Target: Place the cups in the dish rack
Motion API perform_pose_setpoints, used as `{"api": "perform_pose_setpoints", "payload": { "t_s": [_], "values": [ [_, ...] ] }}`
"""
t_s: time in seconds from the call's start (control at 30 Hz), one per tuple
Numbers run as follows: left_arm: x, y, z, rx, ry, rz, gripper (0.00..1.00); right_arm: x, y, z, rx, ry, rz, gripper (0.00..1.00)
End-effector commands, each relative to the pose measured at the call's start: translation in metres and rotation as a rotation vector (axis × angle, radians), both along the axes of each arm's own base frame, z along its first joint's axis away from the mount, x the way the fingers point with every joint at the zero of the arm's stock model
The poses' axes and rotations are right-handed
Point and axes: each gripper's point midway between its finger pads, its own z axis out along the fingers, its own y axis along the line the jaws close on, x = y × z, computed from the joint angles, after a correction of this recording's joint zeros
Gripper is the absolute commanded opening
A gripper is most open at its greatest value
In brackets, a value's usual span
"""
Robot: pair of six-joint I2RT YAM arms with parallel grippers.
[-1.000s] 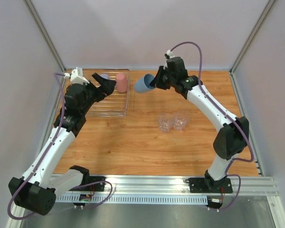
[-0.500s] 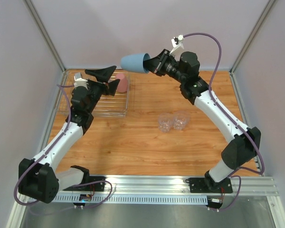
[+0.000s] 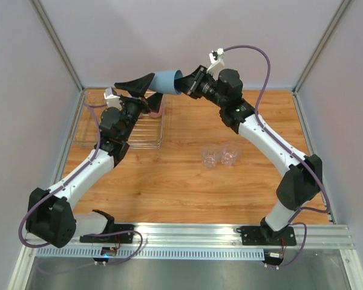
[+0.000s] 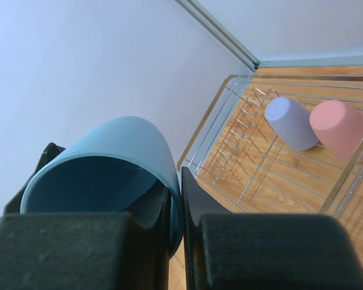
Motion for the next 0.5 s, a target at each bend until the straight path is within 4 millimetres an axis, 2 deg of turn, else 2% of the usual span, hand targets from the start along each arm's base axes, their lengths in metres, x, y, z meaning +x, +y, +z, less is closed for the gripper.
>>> {"api": "perform_pose_setpoints", "payload": {
  "t_s": [0.0, 0.17, 0.3, 0.4, 0.47],
  "values": [
    [-0.006, 0.012, 0.052, -0.072, -0.096, 0.070, 1.00, -0.001, 0.010, 0.014, -0.010, -0.079, -0.029, 0.00],
    [0.011, 0.025, 0.054, -0.094, -0.062, 0.174, 1.00, -0.007, 0.018, 0.011, -0.027, -0.100, -0.025, 0.01],
    [0.021, 0.017, 0.053, -0.069, -0.054, 0.164, 0.99, -0.006, 0.023, 0.006, -0.022, -0.081, -0.005, 0.00],
    [0.027, 0.019, 0.049, -0.086, -0.062, 0.186, 0.88, -0.007, 0.025, 0.004, -0.027, -0.074, 0.006, 0.00],
    [0.030, 0.020, 0.047, -0.082, -0.061, 0.199, 0.76, -0.006, 0.022, 0.000, -0.030, -0.063, -0.013, 0.01]
  ]
}}
